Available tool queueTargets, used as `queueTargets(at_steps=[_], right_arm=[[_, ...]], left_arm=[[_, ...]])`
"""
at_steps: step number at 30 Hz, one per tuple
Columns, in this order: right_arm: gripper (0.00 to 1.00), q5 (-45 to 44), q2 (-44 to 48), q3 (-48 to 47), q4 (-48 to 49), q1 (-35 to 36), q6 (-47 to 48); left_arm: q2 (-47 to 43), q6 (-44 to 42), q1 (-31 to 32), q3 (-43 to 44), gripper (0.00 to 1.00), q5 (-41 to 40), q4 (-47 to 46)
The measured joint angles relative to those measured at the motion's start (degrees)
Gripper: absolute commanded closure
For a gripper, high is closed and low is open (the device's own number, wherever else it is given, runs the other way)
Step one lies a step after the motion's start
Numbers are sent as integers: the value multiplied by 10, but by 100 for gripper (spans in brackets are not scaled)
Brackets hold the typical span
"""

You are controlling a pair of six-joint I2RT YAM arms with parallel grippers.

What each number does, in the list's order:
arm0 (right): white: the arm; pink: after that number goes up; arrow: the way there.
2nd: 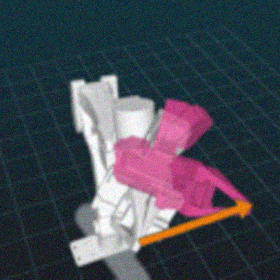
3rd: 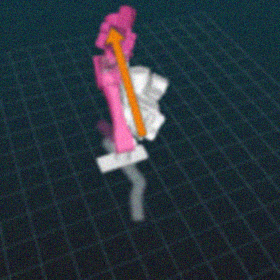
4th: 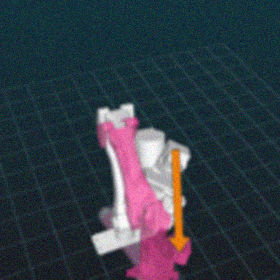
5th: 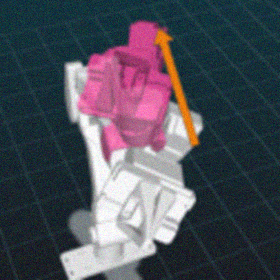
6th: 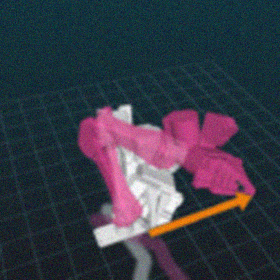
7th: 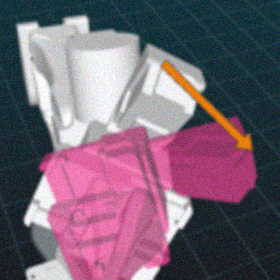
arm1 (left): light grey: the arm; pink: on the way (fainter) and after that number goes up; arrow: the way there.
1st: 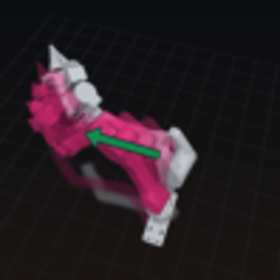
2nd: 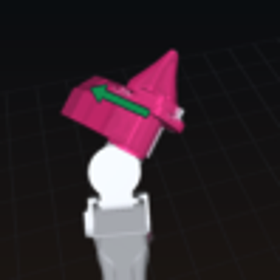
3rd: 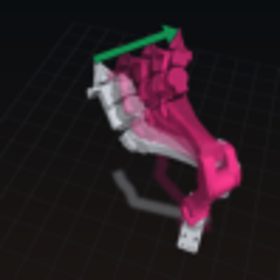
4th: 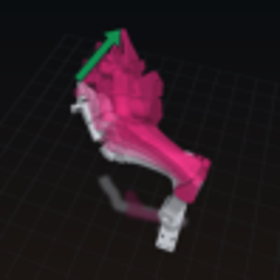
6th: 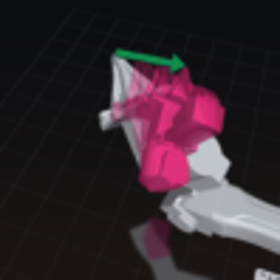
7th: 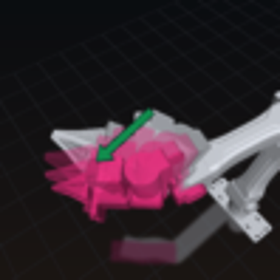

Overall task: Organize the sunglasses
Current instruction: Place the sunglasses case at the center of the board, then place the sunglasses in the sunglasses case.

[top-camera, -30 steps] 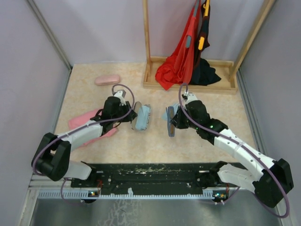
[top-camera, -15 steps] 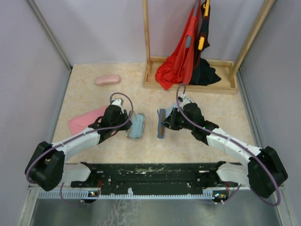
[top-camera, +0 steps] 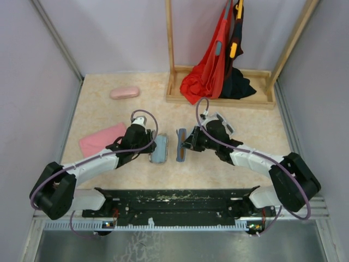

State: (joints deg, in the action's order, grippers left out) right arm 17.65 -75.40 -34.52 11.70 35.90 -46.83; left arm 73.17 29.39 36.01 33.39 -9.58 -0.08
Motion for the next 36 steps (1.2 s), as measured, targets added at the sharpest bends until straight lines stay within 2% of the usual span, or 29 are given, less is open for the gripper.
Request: queueTargets(at_steps=[11, 23, 36], right_arm=[[100, 26, -107, -42, 51, 18, -27], [100, 32, -210, -133, 62, 52, -47], [100, 28, -289, -177, 40, 56, -47]], left_arm=[[2, 11, 4, -5, 49, 4, -3], [-12, 22, 4, -10, 57, 6, -4], [-23, 24, 4, -18, 59, 10, -4]])
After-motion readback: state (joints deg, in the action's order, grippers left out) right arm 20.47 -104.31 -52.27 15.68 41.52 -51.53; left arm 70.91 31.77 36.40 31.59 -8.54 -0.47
